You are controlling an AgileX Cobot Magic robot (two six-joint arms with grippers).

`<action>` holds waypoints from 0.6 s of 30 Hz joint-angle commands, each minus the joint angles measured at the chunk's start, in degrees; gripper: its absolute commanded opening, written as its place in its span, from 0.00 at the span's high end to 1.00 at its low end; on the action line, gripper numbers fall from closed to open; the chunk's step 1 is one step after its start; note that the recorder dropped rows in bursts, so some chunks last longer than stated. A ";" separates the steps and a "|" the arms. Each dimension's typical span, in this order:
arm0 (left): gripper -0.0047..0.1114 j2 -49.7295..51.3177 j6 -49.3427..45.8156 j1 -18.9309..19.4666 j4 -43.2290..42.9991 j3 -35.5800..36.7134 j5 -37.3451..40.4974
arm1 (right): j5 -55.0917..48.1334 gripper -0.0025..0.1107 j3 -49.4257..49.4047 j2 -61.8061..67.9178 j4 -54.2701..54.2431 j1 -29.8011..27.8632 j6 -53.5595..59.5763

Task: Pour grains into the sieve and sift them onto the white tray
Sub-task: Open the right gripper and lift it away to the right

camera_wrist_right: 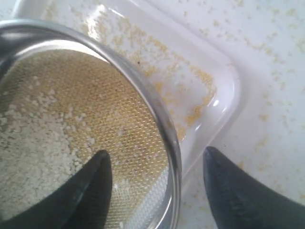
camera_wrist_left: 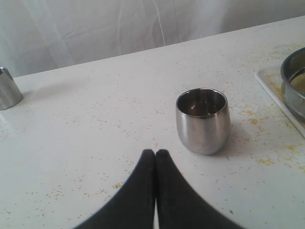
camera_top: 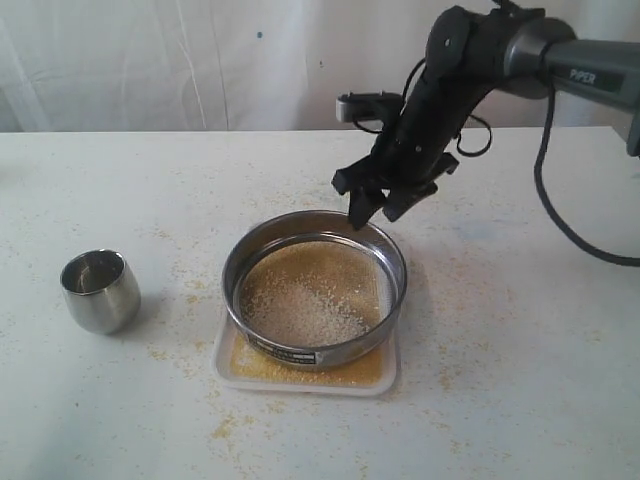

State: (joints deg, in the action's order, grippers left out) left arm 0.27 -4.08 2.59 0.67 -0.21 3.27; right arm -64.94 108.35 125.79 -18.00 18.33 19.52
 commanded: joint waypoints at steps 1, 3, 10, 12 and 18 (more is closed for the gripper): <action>0.96 -0.27 -0.20 0.12 0.79 0.21 -0.22 | 2.02 0.50 -2.75 -8.38 -0.52 -0.11 1.07; 0.96 -0.27 -0.20 0.12 0.79 0.21 -0.22 | 5.99 0.50 -8.15 -14.97 -0.63 -0.11 1.07; 0.96 -0.27 -0.20 0.12 0.79 0.21 -0.22 | 22.34 0.71 -41.44 -44.03 -10.76 -0.11 10.20; 0.96 -0.27 -0.20 0.12 0.79 0.21 -0.22 | 25.48 0.81 -53.29 -54.72 -19.08 -0.11 16.26; 0.96 -0.27 -0.20 0.12 0.79 0.21 -0.22 | 27.33 0.98 -75.43 -85.42 -28.53 -0.11 19.31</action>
State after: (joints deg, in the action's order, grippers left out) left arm 0.27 -4.08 2.59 0.67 -0.21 3.27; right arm -38.14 37.02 47.32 -45.20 18.33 40.22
